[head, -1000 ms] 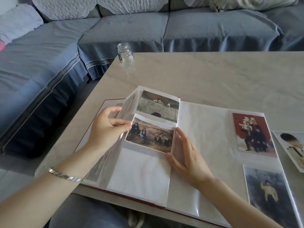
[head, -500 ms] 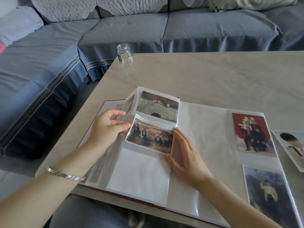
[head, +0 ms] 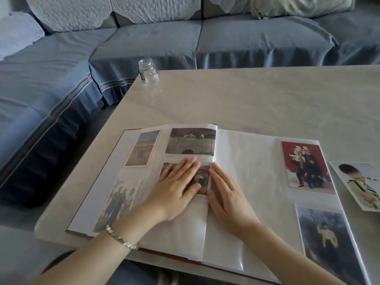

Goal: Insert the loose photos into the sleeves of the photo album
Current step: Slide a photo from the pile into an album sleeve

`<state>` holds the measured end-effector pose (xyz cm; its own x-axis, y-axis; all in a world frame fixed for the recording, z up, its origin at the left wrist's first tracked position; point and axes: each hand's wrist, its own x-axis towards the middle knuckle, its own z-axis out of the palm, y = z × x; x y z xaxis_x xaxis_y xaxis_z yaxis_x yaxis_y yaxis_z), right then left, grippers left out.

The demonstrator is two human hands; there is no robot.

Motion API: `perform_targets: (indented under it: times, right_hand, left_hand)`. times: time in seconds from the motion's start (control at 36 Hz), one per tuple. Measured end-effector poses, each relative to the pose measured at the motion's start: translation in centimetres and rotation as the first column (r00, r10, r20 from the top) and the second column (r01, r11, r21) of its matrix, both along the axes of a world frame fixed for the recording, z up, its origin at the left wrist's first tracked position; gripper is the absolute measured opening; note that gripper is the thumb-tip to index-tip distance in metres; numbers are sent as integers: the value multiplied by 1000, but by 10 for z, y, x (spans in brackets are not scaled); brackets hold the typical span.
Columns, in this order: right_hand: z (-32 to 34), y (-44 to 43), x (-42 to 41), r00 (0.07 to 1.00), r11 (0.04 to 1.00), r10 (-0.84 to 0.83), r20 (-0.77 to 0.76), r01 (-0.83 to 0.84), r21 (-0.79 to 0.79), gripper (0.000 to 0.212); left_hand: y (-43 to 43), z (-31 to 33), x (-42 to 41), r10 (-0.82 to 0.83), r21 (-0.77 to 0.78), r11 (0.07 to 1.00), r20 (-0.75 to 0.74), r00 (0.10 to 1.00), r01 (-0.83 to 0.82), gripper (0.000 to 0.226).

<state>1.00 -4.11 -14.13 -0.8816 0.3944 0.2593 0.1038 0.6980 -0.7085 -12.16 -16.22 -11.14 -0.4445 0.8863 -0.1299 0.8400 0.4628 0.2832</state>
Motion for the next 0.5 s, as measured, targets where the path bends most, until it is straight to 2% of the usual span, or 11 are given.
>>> perform_targets:
  times: [0.08,0.14,0.22,0.28,0.33,0.39,0.44,0.5]
  right_hand:
    - [4,0,1,1000,1000,-8,1,8,-20,61]
    - [8,0,3,999,998,15,41,-12,-68,62]
    - [17,10,15,991,992,85,108,-74,-98,47]
    - [24,21,34,982,995,92,163,-85,-47,33]
    - [32,36,59,972,996,16,236,-38,87,26]
    - [38,57,86,967,970,-130,218,78,232,22]
    - [43,80,115,932,921,-302,202,230,315,25]
    - [51,102,145,874,867,-437,211,346,359,30]
  left_hand:
    - [-1,-1,1,129,-6,992,27,991,-129,91]
    - [1,3,6,200,-41,979,27,979,-199,81]
    - [16,16,15,347,-39,938,66,936,-345,63]
    - [31,27,22,414,13,909,81,907,-416,54]
    - [45,34,32,379,77,918,120,917,-390,41]
    - [57,38,44,266,174,943,111,958,-282,33]
    - [71,38,57,161,263,947,113,980,-185,30]
    - [84,40,70,114,310,936,177,978,-165,32]
